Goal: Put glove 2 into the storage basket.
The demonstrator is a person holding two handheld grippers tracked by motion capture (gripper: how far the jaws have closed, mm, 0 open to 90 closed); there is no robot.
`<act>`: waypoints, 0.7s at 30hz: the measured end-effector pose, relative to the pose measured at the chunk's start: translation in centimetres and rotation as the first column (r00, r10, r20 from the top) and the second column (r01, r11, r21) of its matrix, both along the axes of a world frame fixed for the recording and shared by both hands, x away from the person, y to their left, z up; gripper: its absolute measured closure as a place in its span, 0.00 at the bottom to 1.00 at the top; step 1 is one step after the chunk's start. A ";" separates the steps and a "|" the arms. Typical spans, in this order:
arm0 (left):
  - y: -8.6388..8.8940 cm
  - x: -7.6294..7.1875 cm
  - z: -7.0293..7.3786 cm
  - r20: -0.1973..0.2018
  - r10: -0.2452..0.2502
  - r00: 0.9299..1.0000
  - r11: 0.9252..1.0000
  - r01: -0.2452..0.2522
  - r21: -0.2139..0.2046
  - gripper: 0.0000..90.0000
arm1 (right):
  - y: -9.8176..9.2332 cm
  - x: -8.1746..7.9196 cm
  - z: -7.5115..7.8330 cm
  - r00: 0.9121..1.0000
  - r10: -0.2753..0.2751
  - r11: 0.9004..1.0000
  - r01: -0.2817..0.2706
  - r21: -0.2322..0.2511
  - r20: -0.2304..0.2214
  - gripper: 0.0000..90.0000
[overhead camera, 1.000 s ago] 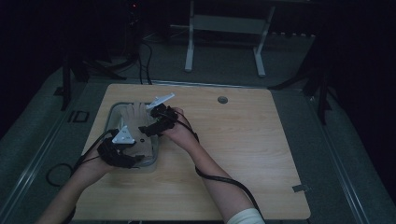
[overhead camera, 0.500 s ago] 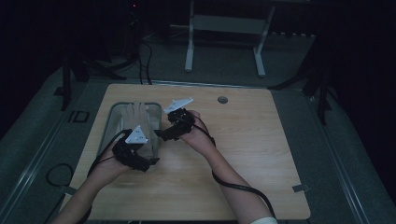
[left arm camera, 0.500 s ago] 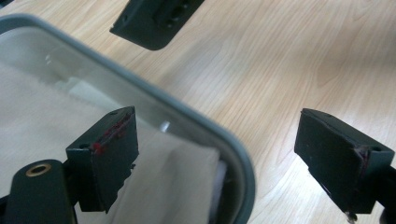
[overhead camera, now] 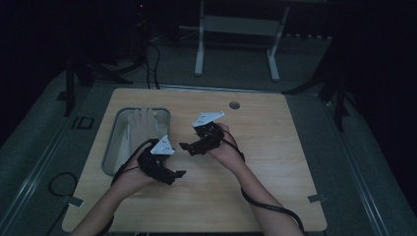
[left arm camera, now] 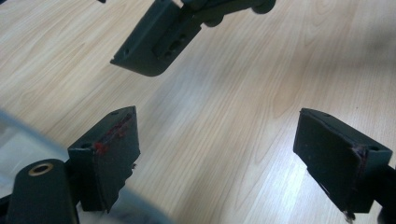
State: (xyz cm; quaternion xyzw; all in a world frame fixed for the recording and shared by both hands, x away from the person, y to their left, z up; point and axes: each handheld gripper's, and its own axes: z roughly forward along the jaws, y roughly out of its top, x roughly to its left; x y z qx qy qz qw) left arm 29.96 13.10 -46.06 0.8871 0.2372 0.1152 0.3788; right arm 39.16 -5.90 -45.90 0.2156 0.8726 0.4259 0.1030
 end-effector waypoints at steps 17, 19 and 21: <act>-4.1 -1.1 -2.9 -0.007 -0.109 0.994 0.993 0.108 -0.041 0.15 | -6.1 -1.5 -4.1 0.998 -0.058 0.998 0.057 -0.038 -0.029 0.16; -4.4 -1.3 -3.3 -0.007 -0.119 0.993 0.993 0.119 -0.026 0.15 | -6.6 -1.8 -4.5 0.998 -0.052 0.998 0.051 -0.047 -0.026 0.16; -4.8 -1.4 -3.8 -0.006 -0.125 0.992 0.992 0.125 -0.017 0.15 | -7.0 -2.1 -5.0 0.999 -0.043 0.998 0.041 -0.043 -0.033 0.16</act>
